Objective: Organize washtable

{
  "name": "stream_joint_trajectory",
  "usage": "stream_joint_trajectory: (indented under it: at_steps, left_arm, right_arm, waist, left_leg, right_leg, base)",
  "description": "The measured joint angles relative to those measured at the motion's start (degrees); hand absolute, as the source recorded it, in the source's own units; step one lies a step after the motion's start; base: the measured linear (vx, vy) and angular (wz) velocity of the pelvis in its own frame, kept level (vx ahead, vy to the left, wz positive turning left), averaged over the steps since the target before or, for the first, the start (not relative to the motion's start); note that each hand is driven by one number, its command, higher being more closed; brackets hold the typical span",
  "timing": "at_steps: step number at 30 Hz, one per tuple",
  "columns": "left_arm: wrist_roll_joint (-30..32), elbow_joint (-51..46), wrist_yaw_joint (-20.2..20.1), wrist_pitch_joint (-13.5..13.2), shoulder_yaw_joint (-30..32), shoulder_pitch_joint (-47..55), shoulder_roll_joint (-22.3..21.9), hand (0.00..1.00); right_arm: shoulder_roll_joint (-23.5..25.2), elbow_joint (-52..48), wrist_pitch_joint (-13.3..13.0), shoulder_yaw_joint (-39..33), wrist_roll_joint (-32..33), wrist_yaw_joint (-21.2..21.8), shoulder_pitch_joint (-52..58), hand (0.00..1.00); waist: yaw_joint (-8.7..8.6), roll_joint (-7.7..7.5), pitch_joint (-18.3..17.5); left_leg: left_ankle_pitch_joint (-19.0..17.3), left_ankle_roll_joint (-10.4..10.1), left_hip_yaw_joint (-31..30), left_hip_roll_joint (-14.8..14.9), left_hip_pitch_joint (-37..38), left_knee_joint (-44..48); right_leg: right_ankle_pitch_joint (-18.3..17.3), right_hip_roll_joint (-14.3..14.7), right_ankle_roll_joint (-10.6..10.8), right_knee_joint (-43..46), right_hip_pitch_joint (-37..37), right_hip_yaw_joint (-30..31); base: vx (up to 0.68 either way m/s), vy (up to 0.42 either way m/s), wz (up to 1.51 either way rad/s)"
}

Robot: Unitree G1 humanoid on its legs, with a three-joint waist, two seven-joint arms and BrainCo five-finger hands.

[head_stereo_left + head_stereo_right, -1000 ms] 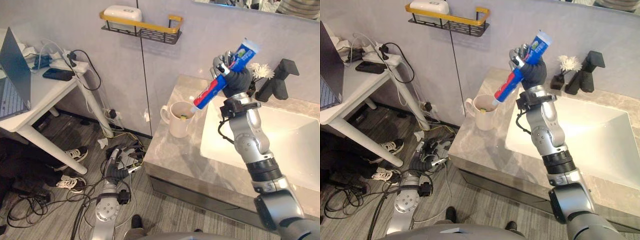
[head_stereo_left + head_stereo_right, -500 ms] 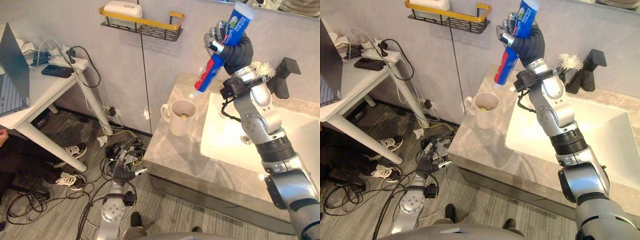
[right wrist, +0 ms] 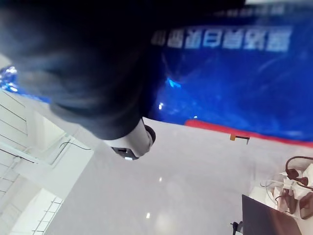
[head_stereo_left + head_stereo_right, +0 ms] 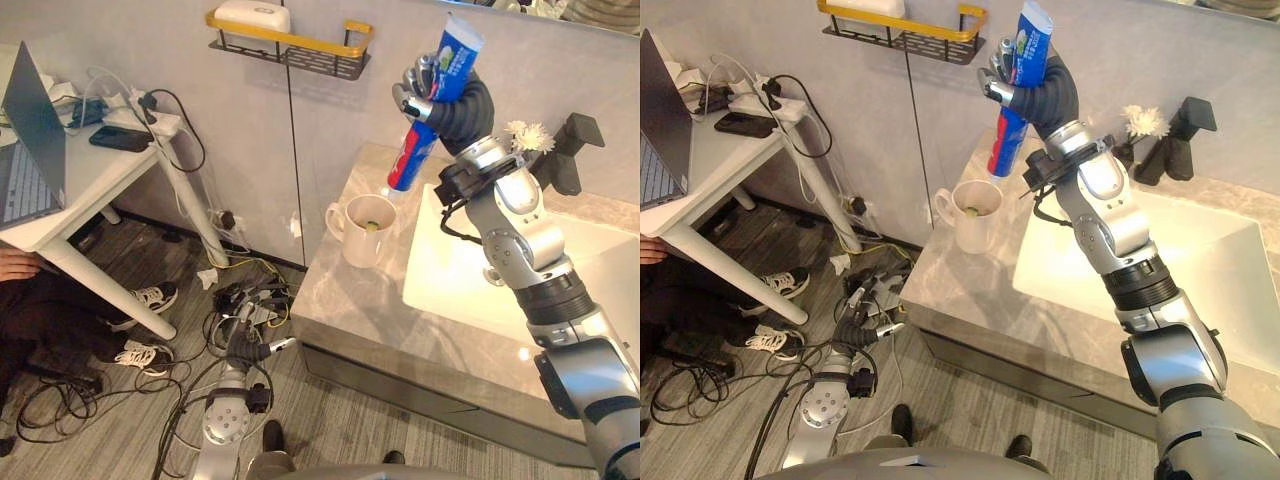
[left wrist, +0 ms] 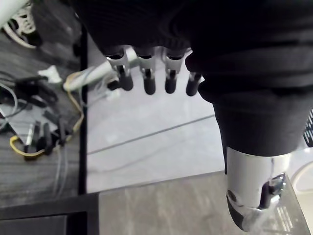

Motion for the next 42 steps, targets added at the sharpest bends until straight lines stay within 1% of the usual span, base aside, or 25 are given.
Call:
stream_joint_trajectory:
  at_steps: [4,9,13,17,19,22,27,29,42]
  left_arm:
    - [0.00,0.00,0.00,0.00,-0.01,0.03,0.00,0.00]
    - [0.00,-0.01,0.00,0.00,-0.07,0.10,-0.01,0.00]
    - [0.00,-0.02,0.00,0.00,-0.11,0.56,-0.01,0.00]
    - [0.00,-0.02,0.01,0.01,-0.08,1.38,-0.01,0.00]
    - [0.00,-0.02,0.01,0.01,-0.06,1.37,-0.01,0.00]
    - [0.00,-0.06,0.01,0.01,-0.06,1.39,0.00,0.00]
    - [0.02,-0.06,0.01,0.02,-0.06,1.43,-0.01,0.00]
    - [0.02,-0.07,0.00,0.02,-0.07,1.43,-0.01,0.00]
    - [0.02,-0.06,-0.30,0.01,-0.67,1.47,-0.01,0.00]
  right_arm:
    - [0.77,-0.21,0.09,0.00,-0.56,0.07,0.94,1.00]
    - [2.98,-0.22,0.19,0.06,-0.56,0.09,2.56,1.00]
    - [4.32,-0.23,0.24,1.64,-0.55,0.04,2.88,1.00]
    - [5.78,-0.27,1.33,2.21,-0.55,0.38,3.17,1.00]
    - [6.38,-0.30,1.35,2.22,-0.55,0.47,3.51,1.00]
    - [6.53,-0.34,1.38,2.29,-0.55,0.50,3.73,1.00]
    - [6.51,-0.98,1.47,2.29,-0.56,0.48,6.82,1.00]
    - [6.50,-2.19,1.56,2.27,-0.57,0.48,7.88,1.00]
    - [6.46,-2.44,1.56,1.27,-1.69,0.44,9.46,1.00]
  waist:
    - [0.15,0.00,0.02]
    - [0.22,0.00,0.03]
    - [0.20,-0.02,0.06]
    - [0.29,-0.15,0.33]
    - [0.35,-0.27,0.62]
    - [0.35,-0.49,1.49]
    - [0.49,-0.51,1.51]
    - [0.31,-0.51,1.51]
    - [0.28,-0.53,1.49]
  left_leg:
    - [0.00,0.00,0.01,0.00,-0.01,0.00]
    - [0.00,0.00,0.04,0.00,-0.01,0.00]
    - [0.00,0.00,0.06,0.00,-0.02,0.00]
    - [-0.01,0.00,0.03,0.00,-0.06,0.00]
    - [-0.01,0.00,0.03,0.00,-0.07,0.00]
    - [-0.01,0.00,0.01,0.00,-0.08,0.00]
    - [-0.01,0.00,0.01,0.00,-0.21,0.00]
    - [-0.01,0.00,0.03,0.00,-0.24,0.00]
    - [0.01,0.02,0.13,0.00,-0.25,0.00]
  right_leg:
    - [0.00,0.00,0.00,0.00,-0.02,0.02]
    - [0.00,0.00,0.00,0.03,-0.04,0.06]
    - [-0.01,0.00,0.00,0.03,-0.08,0.06]
    - [-0.01,0.00,0.00,0.03,-0.08,0.05]
    - [-0.01,0.00,-0.01,0.04,-0.08,0.04]
    - [-0.01,-0.01,-0.01,0.09,-0.09,0.04]
    - [-0.02,0.00,-0.01,0.09,-0.22,0.03]
    - [-0.01,-0.01,-0.01,0.09,-0.30,0.05]
    - [-0.01,-0.08,-0.01,0.39,-0.51,0.21]
  base:
    - [0.00,0.000,0.00]
    - [0.00,0.000,0.00]
    - [0.00,0.000,0.00]
    - [0.00,0.000,0.00]
    - [0.00,0.000,0.00]
    - [0.00,0.000,0.00]
    - [0.00,0.000,0.00]
    - [0.00,0.000,0.00]
    - [0.00,0.000,0.00]
